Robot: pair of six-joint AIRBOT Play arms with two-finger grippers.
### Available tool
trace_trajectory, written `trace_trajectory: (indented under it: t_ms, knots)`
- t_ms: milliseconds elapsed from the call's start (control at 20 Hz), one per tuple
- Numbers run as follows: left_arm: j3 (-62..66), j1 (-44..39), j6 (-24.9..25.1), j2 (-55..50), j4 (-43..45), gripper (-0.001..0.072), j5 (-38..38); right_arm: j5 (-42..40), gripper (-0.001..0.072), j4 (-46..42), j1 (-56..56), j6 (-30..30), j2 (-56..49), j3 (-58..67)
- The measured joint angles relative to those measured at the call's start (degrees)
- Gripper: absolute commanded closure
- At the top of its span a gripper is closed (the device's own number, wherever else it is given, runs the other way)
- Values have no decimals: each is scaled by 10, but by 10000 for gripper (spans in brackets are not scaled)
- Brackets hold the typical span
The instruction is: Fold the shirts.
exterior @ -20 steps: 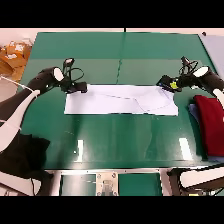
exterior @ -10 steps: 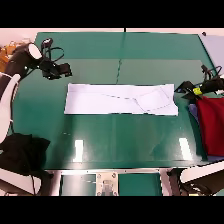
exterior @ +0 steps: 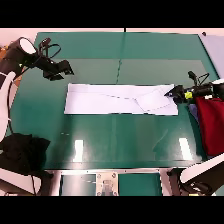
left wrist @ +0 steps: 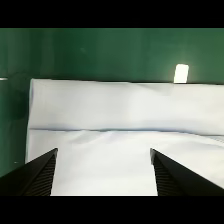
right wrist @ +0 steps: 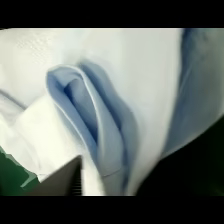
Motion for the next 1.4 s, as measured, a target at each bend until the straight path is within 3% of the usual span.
trace_trajectory:
  t_ms: [50,100,150,200,400,750,1000,1150,1400]
  knots:
    - [0,0,3,0,-13,61,-1,5,693,7,5,1,0,8]
    - [0,0,7,0,-26,277,-2,9,694,11,11,1,-1,17]
    - [0,0,12,0,-38,658,-2,15,695,11,16,3,-2,27]
    - [0,-1,20,0,-51,689,0,23,695,12,21,9,0,38]
    - [-3,-49,56,-12,-90,689,24,51,695,5,37,36,41,70]
    - [-2,-279,99,-137,-174,689,175,94,695,-10,87,94,190,83]
    - [17,-356,114,-206,-240,689,230,103,695,-14,122,119,262,86]
    - [29,-354,117,-214,-254,690,218,102,694,-16,129,123,275,88]
    - [110,-280,122,-196,-211,690,62,101,694,-16,148,138,282,89]
